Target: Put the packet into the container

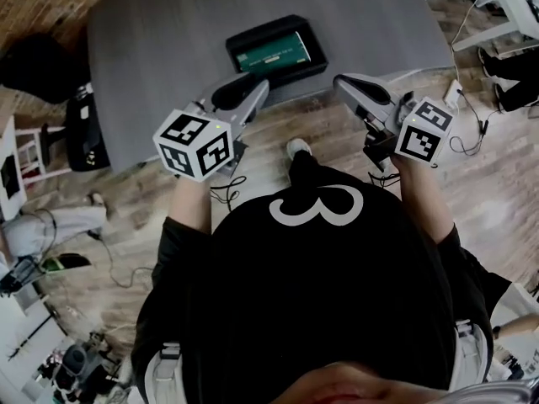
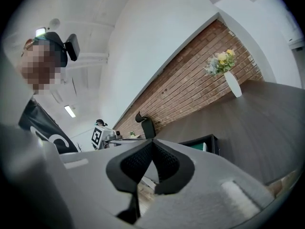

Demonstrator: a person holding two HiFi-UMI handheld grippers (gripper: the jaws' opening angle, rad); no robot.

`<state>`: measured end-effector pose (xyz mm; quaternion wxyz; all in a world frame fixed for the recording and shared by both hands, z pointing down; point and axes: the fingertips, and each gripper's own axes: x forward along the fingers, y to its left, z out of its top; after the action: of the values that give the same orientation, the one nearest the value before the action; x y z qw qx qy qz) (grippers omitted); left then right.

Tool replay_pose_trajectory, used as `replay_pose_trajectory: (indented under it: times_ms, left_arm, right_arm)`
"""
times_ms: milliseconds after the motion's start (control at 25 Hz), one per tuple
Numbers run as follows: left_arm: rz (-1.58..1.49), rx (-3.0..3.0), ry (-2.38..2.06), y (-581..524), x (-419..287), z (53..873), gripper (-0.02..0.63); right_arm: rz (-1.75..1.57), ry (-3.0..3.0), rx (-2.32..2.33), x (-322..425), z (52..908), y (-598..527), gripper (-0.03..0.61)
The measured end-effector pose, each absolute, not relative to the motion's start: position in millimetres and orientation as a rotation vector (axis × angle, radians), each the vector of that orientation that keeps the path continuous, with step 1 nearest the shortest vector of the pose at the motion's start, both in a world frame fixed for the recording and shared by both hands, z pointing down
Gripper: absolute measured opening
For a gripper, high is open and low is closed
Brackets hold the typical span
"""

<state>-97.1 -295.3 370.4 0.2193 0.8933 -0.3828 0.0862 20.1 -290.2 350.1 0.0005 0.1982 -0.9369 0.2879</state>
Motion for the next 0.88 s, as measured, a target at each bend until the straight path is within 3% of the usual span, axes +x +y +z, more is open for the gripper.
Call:
replay_pose_trajectory:
  times_ms: [160, 320, 880]
  left_arm:
    - [0.024, 2.382, -1.158, -257.5, -116.8, 348.2, 0.012]
    - [-0.183, 2.324, -1.143, -222.1, -122.5, 322.6, 0.012]
    - [-0.112, 2.459, -1.162, -184.6, -110.8, 311.0, 0.012]
  right_arm:
    - [0.783, -2.990, 0.569, -1.6, 333.0, -257.5, 0.002]
    - [0.609, -2.990, 0.542, -14.9, 318.1, -230.2, 0.002]
    - [0.563, -3.004, 0.604, -20.9, 317.4, -202.9, 0.000]
